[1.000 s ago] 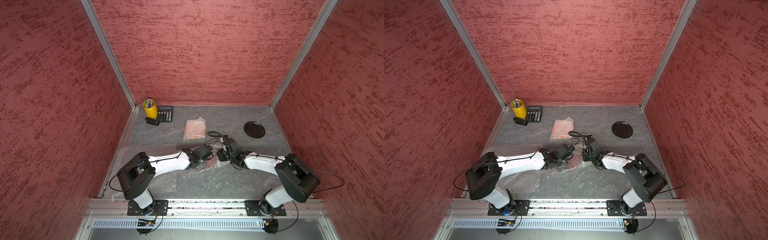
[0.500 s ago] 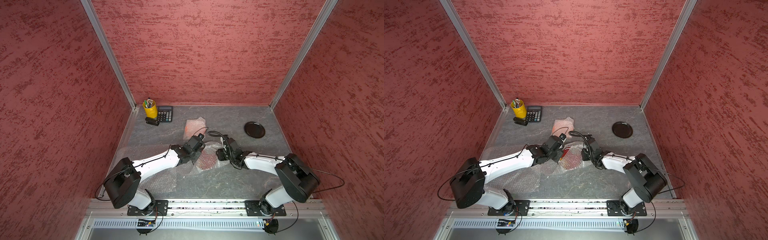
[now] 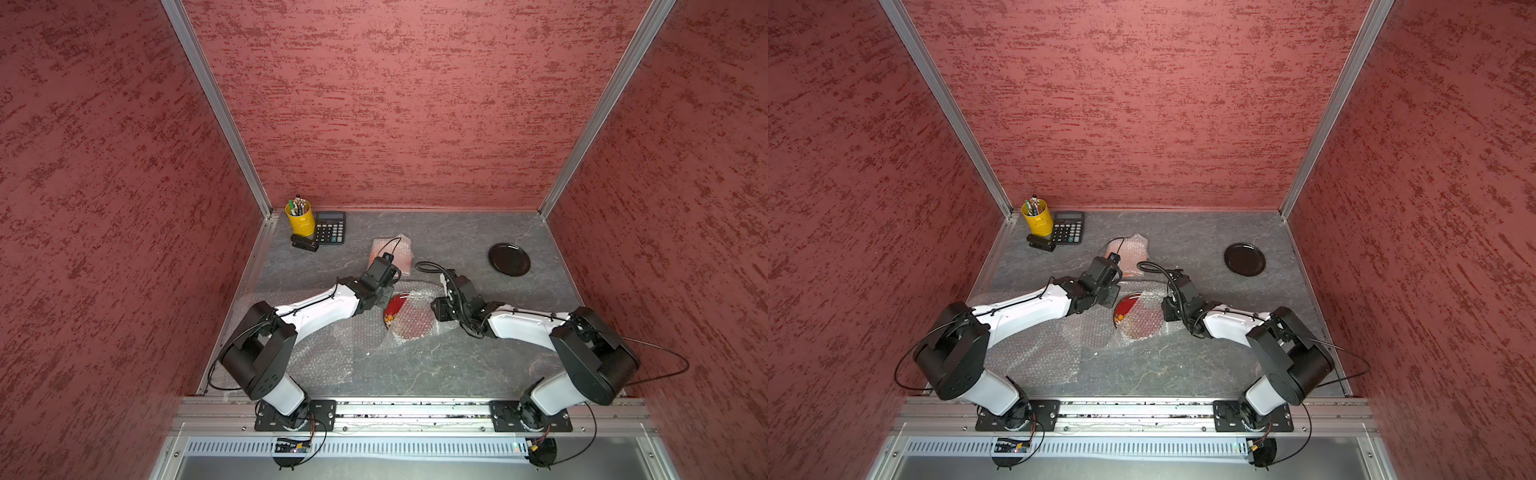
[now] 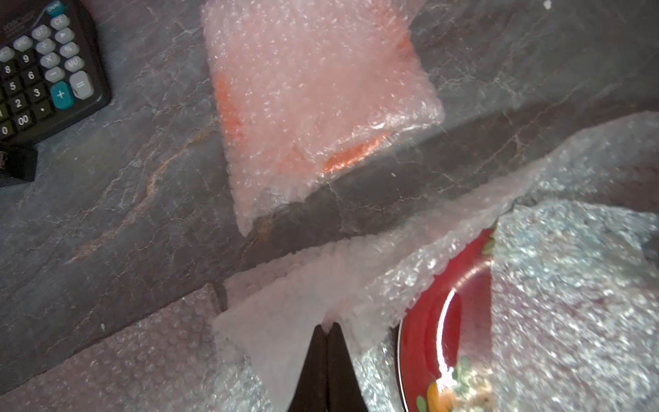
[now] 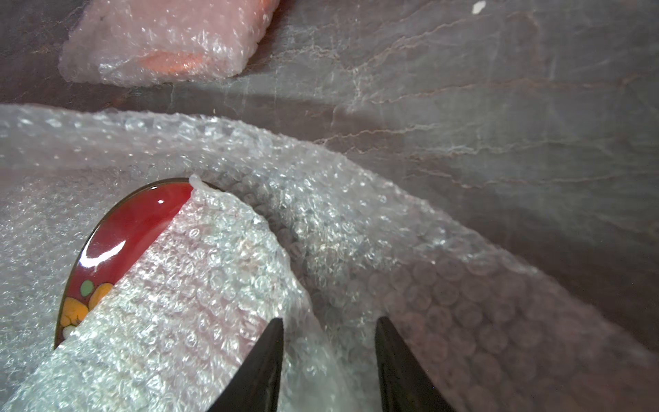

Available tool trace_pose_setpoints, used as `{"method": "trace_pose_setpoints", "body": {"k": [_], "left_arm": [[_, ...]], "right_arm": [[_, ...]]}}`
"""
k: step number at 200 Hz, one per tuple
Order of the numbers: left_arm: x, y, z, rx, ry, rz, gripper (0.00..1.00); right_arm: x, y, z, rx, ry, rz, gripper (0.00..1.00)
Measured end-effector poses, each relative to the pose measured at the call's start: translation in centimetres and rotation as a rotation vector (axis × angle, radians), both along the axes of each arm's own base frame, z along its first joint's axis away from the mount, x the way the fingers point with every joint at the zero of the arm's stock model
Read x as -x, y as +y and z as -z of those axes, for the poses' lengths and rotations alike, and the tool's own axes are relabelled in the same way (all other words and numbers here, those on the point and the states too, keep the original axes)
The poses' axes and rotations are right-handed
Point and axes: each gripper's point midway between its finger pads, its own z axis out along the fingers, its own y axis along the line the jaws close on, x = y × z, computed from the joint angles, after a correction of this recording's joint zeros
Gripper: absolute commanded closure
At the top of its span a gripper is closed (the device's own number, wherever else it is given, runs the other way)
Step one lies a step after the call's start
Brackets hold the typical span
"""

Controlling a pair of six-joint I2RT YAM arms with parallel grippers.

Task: Unpack dinner plates from bubble wrap
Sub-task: Unwrap the bubble wrap at the center of the board.

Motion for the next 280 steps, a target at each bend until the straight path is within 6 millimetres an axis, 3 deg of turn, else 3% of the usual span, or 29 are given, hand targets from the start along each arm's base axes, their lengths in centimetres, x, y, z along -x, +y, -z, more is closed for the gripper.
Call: {"method": "trace_pose_setpoints", "body": {"k": [19,30,42,56,86,140,203,280], "left_arm": [[-1.3,0.5,-0.1,-0.004,-0.008,-0.042,0.97],[-1.9,0.8,-0.2,-0.008,-0.016,-0.066,0.80],[-2.5,1.1,-0.5,-0.009,-0.027,-0.091,0.68],[-3.0,1.5,-1.0,-0.012,-0.042,-0.122,0.46],[-3.4,2.1,-1.8,-0.025,-0.070,-0.157,0.38],[-2.2,2.9,-3.5,0.135,-0.050,-0.171,0.43],[2.9,4.2,1.9,0.331,0.202,-0.233,0.53],[7.8,3.3,5.5,0.376,0.364,-0.302,0.58]], "right_arm": [[0.0,0.0,-0.1,-0.002,-0.003,0.000,0.55],[0.0,0.0,-0.2,-0.002,-0.004,0.000,0.55],[0.0,0.0,-0.2,-0.003,-0.004,0.000,0.56],[0.0,0.0,-0.2,-0.003,-0.005,0.000,0.56],[-0.1,0.0,-0.2,-0.003,-0.005,0.000,0.55],[-0.1,0.0,-0.2,-0.002,-0.006,0.001,0.55],[-0.2,-0.1,-0.2,0.001,-0.010,0.005,0.56],[-0.6,0.1,-0.6,0.007,-0.025,0.003,0.56]]}}
